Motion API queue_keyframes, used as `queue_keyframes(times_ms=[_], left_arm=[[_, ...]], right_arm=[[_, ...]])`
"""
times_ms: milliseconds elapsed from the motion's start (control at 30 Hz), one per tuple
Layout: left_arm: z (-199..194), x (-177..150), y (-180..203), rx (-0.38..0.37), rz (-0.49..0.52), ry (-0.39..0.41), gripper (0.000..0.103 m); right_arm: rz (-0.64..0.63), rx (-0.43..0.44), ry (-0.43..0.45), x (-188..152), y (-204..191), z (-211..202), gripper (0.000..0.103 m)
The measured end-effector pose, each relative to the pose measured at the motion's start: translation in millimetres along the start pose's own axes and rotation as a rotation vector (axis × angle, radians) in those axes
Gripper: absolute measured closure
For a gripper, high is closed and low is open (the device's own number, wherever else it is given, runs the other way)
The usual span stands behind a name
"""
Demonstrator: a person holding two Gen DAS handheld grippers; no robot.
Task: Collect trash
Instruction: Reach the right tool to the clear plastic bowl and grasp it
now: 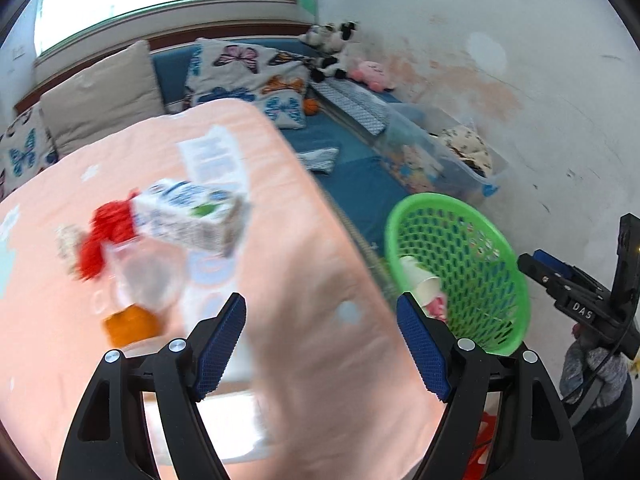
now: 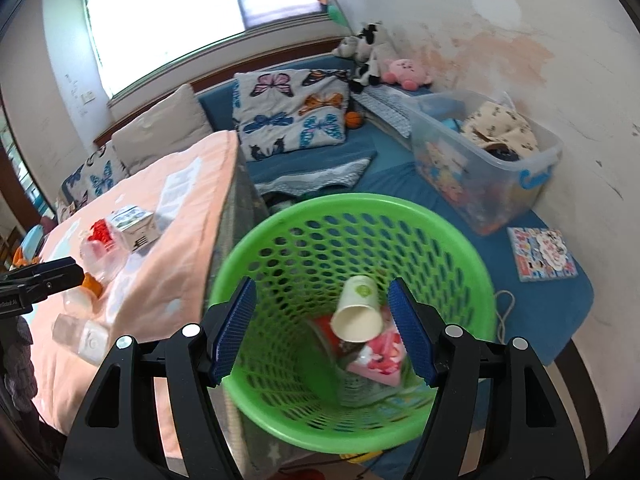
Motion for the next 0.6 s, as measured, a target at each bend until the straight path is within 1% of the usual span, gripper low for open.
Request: queue_keyframes(times_ms=[100, 333, 467, 600], left_arm=[[-9, -7, -26, 0.039, -0.023, 0.004, 0.028], [-27, -29, -97, 0.12, -0.127, -0.001, 0.028], [-34, -44, -132, 0.156, -0.175, -0.009, 0.028], [-39, -58, -155, 0.18, -0.219, -0.016, 0.028]], right_arm=[[-0.022, 0.017, -0.002, 2, -16, 2, 0.034], [-0.093, 0.062, -0.006, 6, -59, 6, 0.034], [-0.137, 0.11, -0.027, 5, -89, 12, 0.034], [-0.191, 0.162, -0.053, 3, -122, 20, 0.034]])
Point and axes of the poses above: each gripper's, at about its wrist camera, not at the fingertips, and z roughly the way its jaws point, y to its right, x to its top, the point moved 7 cm from there along z, roughly the way its jaws point, and after that the axes turned 1 degree about y, right-handed, at the moved point
